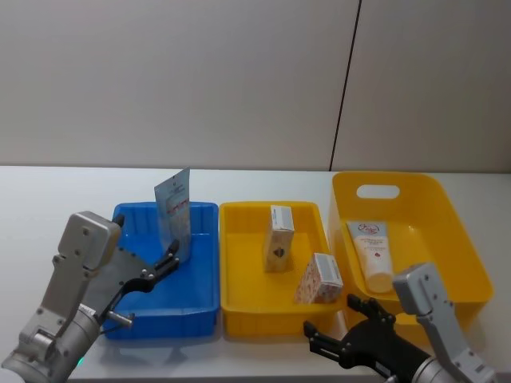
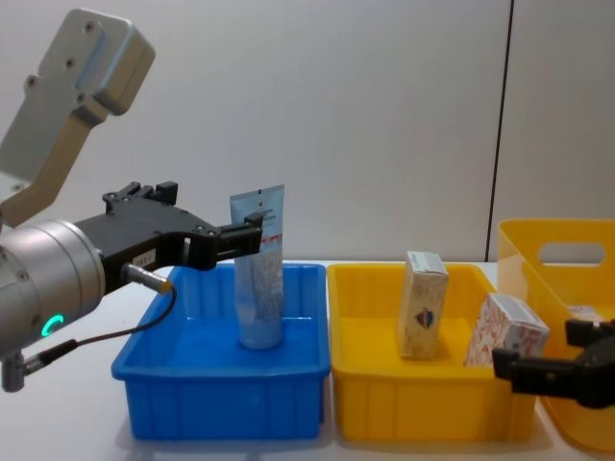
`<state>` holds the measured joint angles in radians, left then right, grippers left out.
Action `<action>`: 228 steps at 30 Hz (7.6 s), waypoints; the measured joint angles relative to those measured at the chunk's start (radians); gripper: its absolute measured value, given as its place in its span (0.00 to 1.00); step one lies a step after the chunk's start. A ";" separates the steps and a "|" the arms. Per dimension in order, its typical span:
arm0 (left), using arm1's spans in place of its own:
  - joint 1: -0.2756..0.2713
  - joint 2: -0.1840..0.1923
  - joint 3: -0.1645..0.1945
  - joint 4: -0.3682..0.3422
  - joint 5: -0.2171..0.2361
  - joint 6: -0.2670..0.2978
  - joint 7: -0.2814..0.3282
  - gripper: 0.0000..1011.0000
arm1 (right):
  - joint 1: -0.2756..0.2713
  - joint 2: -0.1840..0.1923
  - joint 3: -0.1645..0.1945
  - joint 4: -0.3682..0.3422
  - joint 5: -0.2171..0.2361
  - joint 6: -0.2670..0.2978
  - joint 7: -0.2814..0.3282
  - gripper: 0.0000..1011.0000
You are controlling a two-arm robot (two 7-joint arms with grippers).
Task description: Bimanual collaborative sorting of washing and personal care products
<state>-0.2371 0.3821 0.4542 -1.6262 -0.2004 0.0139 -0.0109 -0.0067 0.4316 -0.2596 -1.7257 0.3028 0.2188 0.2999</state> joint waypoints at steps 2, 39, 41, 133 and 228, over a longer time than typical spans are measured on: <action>0.000 0.000 0.000 0.000 0.000 0.000 0.000 0.99 | 0.004 -0.001 -0.006 0.008 -0.005 0.000 0.002 0.99; 0.000 0.000 0.000 0.000 0.000 0.000 0.000 0.99 | 0.034 -0.114 -0.005 0.116 -0.102 -0.021 -0.139 0.99; 0.000 0.000 0.000 0.000 0.000 0.000 0.000 0.99 | 0.036 -0.121 -0.005 0.123 -0.108 -0.027 -0.146 0.99; 0.000 0.000 0.000 0.000 0.000 0.000 0.000 0.99 | 0.109 -0.388 0.016 0.241 -0.234 -0.025 -0.344 0.99; 0.000 0.000 0.000 0.000 0.000 0.000 0.000 0.99 | 0.300 -0.534 0.209 0.172 -0.258 -0.154 -0.510 0.27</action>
<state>-0.2372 0.3821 0.4542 -1.6262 -0.2003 0.0139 -0.0109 0.2935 -0.1025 -0.0507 -1.5535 0.0446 0.0652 -0.2100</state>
